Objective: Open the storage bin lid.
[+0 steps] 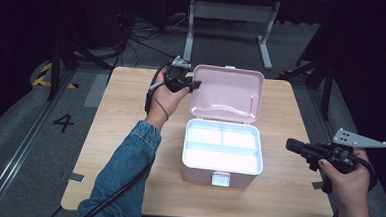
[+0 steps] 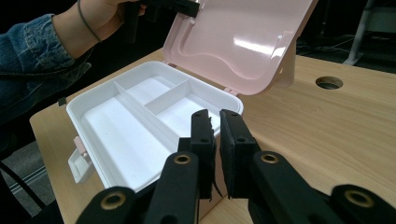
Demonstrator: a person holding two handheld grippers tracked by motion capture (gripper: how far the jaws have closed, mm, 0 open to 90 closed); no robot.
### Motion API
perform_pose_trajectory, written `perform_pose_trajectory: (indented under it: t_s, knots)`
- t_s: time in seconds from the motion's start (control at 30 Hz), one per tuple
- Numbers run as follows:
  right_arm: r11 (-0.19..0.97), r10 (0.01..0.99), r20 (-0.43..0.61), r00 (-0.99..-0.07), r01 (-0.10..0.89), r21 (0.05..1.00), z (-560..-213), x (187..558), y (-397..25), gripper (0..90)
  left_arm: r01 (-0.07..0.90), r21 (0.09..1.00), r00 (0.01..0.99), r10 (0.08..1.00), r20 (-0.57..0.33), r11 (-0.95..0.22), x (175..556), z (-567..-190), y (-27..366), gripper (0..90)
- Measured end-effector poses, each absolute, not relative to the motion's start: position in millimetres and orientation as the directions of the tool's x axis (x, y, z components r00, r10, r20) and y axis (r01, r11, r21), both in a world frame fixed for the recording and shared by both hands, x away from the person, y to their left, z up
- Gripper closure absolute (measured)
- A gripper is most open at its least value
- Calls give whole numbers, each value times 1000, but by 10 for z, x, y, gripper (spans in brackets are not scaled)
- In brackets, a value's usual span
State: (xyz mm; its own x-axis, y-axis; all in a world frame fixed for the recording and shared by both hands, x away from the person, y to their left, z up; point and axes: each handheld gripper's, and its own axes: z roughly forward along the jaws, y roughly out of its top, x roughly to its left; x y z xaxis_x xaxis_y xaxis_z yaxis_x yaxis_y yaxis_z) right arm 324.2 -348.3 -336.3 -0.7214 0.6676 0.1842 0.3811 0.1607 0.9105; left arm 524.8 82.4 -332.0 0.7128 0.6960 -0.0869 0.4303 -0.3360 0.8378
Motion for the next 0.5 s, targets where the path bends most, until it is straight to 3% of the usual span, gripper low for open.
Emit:
perform_pose_trajectory:
  t_s: [0.5]
  knots:
    - [156,671,192,-716,390,908,-3374,3237,-3506,844,508,795,684,716,-139,-331,5382,-3464,817,657]
